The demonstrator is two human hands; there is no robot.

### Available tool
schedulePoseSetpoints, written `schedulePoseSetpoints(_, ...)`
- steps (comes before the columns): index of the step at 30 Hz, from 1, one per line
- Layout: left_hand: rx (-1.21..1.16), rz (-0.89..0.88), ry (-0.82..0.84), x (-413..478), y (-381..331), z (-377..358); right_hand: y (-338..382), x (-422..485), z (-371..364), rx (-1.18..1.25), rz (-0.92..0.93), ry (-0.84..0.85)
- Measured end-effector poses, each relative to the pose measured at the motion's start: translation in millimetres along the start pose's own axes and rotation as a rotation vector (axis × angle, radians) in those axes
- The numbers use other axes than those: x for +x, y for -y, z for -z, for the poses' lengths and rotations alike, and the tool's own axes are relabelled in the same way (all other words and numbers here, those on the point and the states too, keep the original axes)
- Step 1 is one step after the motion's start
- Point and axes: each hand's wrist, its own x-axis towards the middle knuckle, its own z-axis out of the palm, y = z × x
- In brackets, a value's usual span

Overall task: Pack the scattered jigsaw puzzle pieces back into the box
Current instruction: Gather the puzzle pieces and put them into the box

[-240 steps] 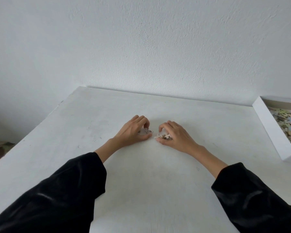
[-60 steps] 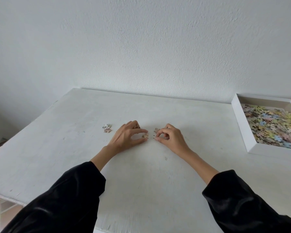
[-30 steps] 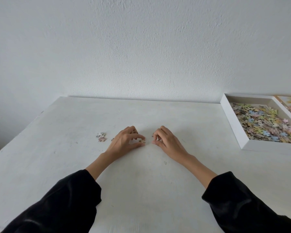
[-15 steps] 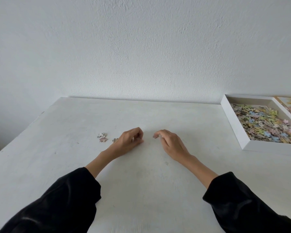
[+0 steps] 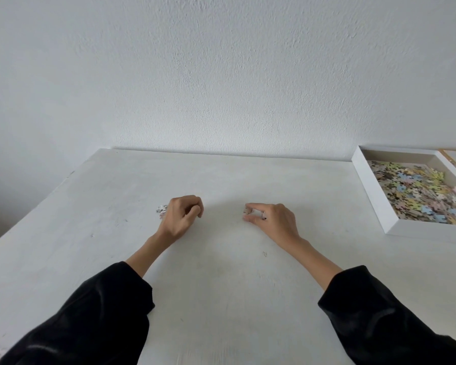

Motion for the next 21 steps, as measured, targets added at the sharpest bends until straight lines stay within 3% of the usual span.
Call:
schedulePoseSetpoints(6,0.160,0.118,-0.040,0.7,10.0,17.2,-4.4,6.0,-1.7,0.052,-0.059,-0.003)
schedulePoseSetpoints(12,0.376,0.049,0.106,3.1,19.1,25.3,-8.8,3.1,0.4,0.063,0.037,0.057)
schedulePoseSetpoints(17,0.300,0.100,0.104,7.2,22.9,22.6,-10.8,6.2,-2.7,0.177,0.039,-0.012)
schedulePoseSetpoints(21,0.251,0.150,0.149,13.7,24.1,23.1,-11.6,5.2,-2.5,0.274,0.074,0.058)
